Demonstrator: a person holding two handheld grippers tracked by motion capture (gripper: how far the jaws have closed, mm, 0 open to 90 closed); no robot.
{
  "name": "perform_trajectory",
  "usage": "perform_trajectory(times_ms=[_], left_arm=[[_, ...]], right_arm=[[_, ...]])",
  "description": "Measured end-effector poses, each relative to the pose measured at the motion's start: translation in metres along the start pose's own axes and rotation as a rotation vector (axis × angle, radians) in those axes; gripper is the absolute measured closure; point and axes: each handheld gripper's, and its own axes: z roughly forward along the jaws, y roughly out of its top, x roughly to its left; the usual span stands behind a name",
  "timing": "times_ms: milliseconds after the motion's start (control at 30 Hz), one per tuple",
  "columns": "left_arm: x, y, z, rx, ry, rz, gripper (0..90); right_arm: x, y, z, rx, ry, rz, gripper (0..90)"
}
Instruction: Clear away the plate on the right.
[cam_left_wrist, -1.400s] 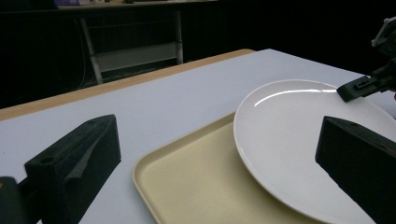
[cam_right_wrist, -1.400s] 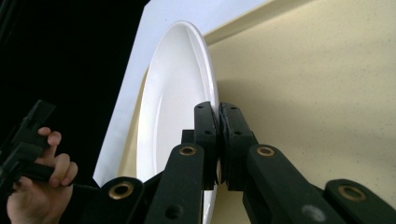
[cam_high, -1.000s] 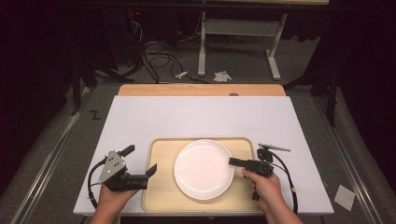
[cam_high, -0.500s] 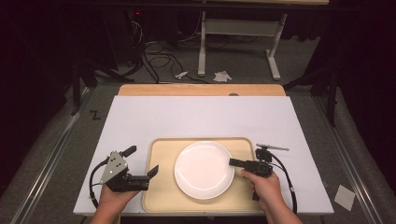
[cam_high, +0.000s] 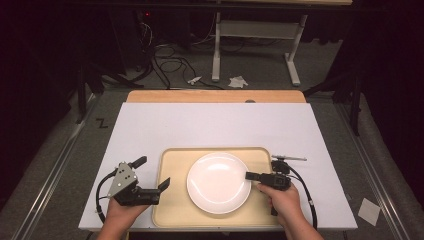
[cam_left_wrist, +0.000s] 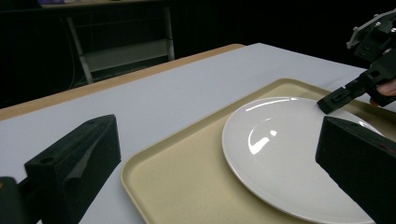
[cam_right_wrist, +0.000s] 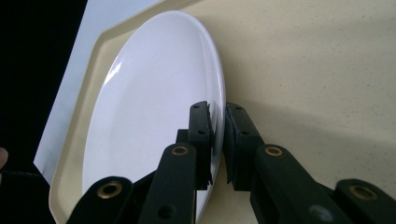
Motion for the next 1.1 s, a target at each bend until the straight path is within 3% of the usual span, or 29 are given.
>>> perform_trajectory(times_ms=[433, 667, 1100], left_arm=[[0.0, 0.0, 0.0, 0.002, -0.003, -0.001, 0.6], [-0.001, 0.0, 0.001, 0.006, -0.005, -0.001, 0.6], [0.0, -0.001, 0.002, 0.012, -0.01, -0.001, 0.6]], right_arm=[[0.001, 0.0, 0.001, 0.014, -0.056, -0.043, 82.4], [0.004, 0.001, -0.003, -0.008, -0.04, -0.077, 73.2], [0.011, 0.001, -0.009, -0.051, -0.065, -0.183, 60.3]])
